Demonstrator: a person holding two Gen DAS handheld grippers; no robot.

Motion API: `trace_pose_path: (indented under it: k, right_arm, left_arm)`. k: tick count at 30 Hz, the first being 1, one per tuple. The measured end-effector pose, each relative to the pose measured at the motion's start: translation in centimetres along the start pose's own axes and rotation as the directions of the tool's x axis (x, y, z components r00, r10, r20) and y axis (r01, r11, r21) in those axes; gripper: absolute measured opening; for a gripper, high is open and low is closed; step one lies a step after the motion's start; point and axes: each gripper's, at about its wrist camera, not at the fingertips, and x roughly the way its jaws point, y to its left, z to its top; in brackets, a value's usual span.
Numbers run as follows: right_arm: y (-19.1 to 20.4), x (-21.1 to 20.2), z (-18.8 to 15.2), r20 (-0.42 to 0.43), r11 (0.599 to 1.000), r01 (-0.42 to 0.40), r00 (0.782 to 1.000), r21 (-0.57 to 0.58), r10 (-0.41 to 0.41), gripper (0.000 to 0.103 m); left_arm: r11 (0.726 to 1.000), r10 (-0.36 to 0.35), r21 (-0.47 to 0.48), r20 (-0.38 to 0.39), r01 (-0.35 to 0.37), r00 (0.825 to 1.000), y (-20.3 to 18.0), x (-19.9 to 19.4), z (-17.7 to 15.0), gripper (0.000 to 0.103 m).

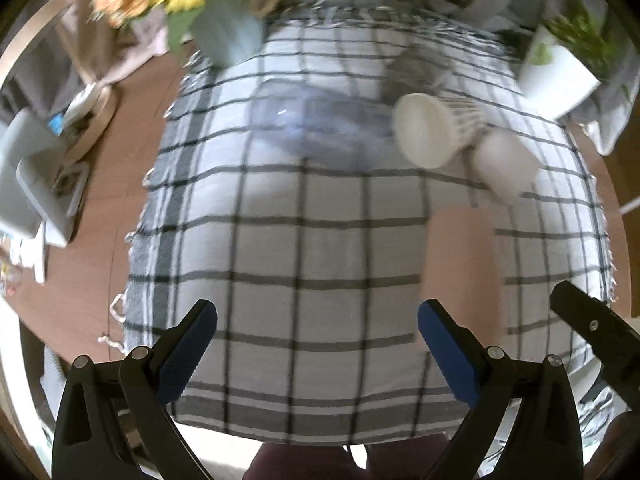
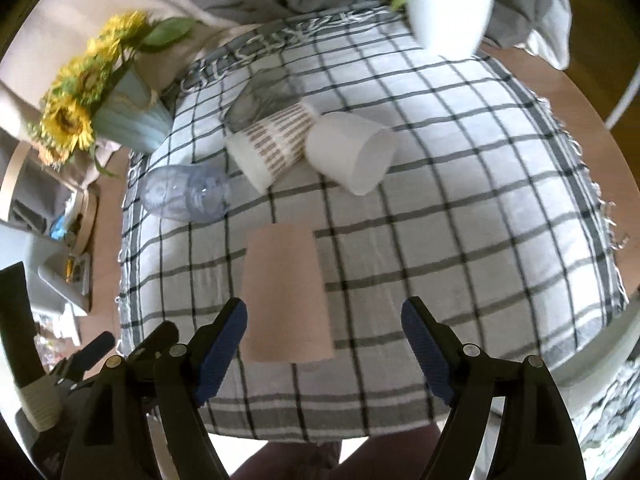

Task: Flip cup upside down
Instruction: 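Lower the pink cup rim-down onto the cloth with the right gripper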

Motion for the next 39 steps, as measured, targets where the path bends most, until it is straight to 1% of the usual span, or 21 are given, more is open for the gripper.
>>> trace_pose_path:
  k: [2,4,6,9,12,16,19,22,25,27,28,32,36,39]
  right_arm:
    - [-1.2,-0.4,0.0,-0.002,1.0,0.008,1.0,0.025,-0.008,0.08]
    - [-2.5,-0.6,0.1,0.002,0.998,0.017,1.0,0.057,-0.017,0.08]
    - [-3.5,-0.6,0.2,0.002,0.996,0.018,1.0,0.087,-0.018,0.08]
    - [-5.1,-0.6,0.4,0.005,0.991,0.032,0.999,0.131,-0.033,0.08]
    - [-6.6,-0.4,0.8,0.009,0.983,0.048,0.999,0.175,-0.051,0.08]
    - [-8.2,0.2,1.3,0.0,0.975,0.057,0.998,0.215,-0.058,0.08]
    - [-9.1,1.0,1.4,-0.016,0.971,0.056,0.998,0.234,-0.054,0.08]
    - [-9.7,2.1,1.6,-0.041,0.966,0.054,0.998,0.255,-0.045,0.08]
    - [-10.0,2.8,1.8,-0.059,0.962,0.051,0.998,0.269,-0.037,0.08]
    - [-10.2,3.2,1.9,-0.062,0.961,0.048,0.998,0.274,-0.033,0.08]
    - [-10.3,3.3,1.9,-0.064,0.96,0.049,0.997,0.274,-0.032,0.08]
    - [-10.1,3.8,2.2,-0.075,0.963,0.043,0.997,0.266,-0.023,0.08]
    - [-10.0,3.8,2.5,-0.072,0.966,0.044,0.997,0.255,-0.027,0.08]
    - [-9.9,3.7,2.8,-0.068,0.968,0.039,0.997,0.249,-0.023,0.08]
  left_arm:
    - [1.0,-0.019,0.024,-0.005,0.019,1.0,-1.1,0.1,0.4,0.103]
    - [0.997,-0.06,0.04,-0.03,0.062,0.998,-2.3,0.5,1.0,0.102]
    - [0.995,-0.084,0.056,-0.038,0.086,0.996,-3.4,0.9,1.6,0.102]
    - [0.99,-0.111,0.082,-0.068,0.117,0.991,-5.1,2.0,2.6,0.102]
    - [0.984,-0.137,0.095,-0.115,0.148,0.984,-6.5,3.5,3.2,0.102]
    - [0.979,-0.157,0.101,-0.169,0.175,0.973,-8.0,5.2,3.9,0.101]
    - [0.98,-0.146,0.103,-0.197,0.168,0.97,-8.7,6.5,4.6,0.098]
    - [0.982,-0.133,0.106,-0.207,0.157,0.969,-9.2,7.4,5.1,0.096]
    - [0.983,-0.123,0.104,-0.224,0.149,0.967,-9.5,8.2,5.7,0.089]
    - [0.983,-0.123,0.103,-0.236,0.151,0.964,-9.9,8.8,5.9,0.078]
    - [0.981,-0.136,0.099,-0.253,0.166,0.958,-10.1,9.0,6.0,0.076]
    - [0.976,-0.161,0.094,-0.278,0.194,0.947,-10.6,9.8,6.0,0.065]
    - [0.977,-0.164,0.085,-0.268,0.193,0.949,-10.8,10.1,6.3,0.065]
    - [0.979,-0.166,0.076,-0.234,0.188,0.958,-10.3,9.0,6.4,0.064]
